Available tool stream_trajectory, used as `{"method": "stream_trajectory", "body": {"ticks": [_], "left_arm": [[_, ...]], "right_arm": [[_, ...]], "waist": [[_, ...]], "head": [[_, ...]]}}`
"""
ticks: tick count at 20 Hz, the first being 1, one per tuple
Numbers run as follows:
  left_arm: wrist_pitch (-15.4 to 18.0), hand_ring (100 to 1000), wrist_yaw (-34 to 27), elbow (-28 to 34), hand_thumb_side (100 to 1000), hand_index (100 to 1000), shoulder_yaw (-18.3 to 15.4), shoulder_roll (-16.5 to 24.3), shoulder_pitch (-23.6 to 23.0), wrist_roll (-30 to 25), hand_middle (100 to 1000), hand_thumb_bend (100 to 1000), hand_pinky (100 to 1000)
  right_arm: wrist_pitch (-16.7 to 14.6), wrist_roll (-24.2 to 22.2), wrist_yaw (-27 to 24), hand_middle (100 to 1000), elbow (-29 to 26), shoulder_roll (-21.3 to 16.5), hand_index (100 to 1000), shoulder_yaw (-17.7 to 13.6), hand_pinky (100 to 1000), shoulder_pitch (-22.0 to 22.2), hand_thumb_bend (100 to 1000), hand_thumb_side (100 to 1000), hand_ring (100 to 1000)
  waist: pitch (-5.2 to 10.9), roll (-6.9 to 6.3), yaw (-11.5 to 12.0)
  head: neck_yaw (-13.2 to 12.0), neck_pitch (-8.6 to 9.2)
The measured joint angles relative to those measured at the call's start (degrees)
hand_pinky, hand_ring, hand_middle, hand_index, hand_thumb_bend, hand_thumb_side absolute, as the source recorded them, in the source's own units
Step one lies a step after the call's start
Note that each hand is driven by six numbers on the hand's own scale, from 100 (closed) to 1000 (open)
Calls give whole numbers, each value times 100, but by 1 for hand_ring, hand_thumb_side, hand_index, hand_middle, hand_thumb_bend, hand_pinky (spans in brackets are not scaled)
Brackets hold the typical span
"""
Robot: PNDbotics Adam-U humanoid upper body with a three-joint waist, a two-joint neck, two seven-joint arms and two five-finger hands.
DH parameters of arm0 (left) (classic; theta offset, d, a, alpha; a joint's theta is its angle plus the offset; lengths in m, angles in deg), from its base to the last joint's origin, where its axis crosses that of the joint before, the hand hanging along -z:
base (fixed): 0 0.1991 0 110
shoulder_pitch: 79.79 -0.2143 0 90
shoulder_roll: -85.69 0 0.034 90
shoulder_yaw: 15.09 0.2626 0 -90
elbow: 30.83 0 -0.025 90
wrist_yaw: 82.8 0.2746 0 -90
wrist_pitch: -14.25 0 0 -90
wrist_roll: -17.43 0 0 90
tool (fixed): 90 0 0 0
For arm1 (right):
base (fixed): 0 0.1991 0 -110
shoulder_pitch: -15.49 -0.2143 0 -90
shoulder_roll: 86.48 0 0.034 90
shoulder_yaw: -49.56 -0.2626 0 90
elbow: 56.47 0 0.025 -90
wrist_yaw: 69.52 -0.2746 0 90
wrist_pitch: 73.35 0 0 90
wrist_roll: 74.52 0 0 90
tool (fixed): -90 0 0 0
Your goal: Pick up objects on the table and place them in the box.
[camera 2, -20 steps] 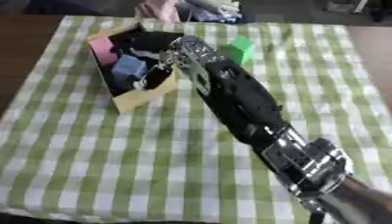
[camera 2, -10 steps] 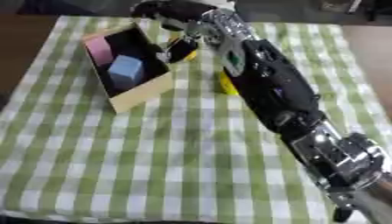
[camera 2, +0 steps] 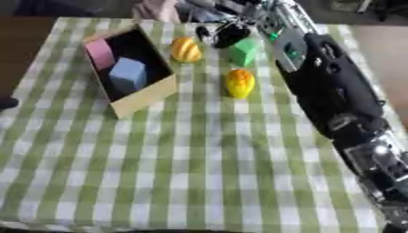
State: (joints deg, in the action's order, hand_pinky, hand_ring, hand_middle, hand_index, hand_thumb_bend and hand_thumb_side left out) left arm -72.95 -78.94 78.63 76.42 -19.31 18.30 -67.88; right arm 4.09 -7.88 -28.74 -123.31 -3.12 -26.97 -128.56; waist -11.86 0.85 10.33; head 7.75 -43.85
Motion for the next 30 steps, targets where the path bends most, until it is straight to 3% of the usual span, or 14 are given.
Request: {"method": "stream_trajectory", "body": {"ticks": [4, 10, 18, 19, 23, 30], "left_arm": [[-8, 566, 24, 0, 838, 766, -14, 0, -8, 13, 727, 114, 672], [-13, 567, 69, -8, 839, 767, -37, 0, -27, 20, 727, 113, 673], [-16, 567, 77, -24, 842, 768, -53, 0, -44, 23, 728, 110, 675], [-16, 567, 80, -27, 842, 768, -54, 0, -44, 23, 728, 109, 675], [-19, 568, 96, -28, 844, 768, -67, 0, -49, 20, 728, 107, 675], [-25, 568, 114, -28, 844, 769, -68, 0, -51, 10, 728, 107, 676]], "right_arm": [[57, -33, -75, 934, -8, -160, 1000, -2, 932, 253, 100, 211, 941], [142, -159, -161, 924, -193, -370, 1000, 9, 929, 633, 100, 293, 939], [242, -348, -282, 923, -356, -572, 1000, 65, 925, 1074, 100, 467, 938], [247, -382, -301, 922, -359, -592, 1000, 77, 925, 1116, 100, 450, 938], [264, -546, -316, 926, -377, -643, 995, 148, 926, 1206, 100, 583, 941], [259, -797, -283, 922, -239, -636, 991, 253, 923, 1220, 100, 666, 938]], "waist": [[0, 0, -79], [0, 0, -156], [0, -2, -212], [0, -2, -214], [0, -2, -220], [0, -3, -217]], "head": [[-42, 0], [-101, 0], [-141, 0], [-148, 0], [-160, 0], [-158, 0]]}}
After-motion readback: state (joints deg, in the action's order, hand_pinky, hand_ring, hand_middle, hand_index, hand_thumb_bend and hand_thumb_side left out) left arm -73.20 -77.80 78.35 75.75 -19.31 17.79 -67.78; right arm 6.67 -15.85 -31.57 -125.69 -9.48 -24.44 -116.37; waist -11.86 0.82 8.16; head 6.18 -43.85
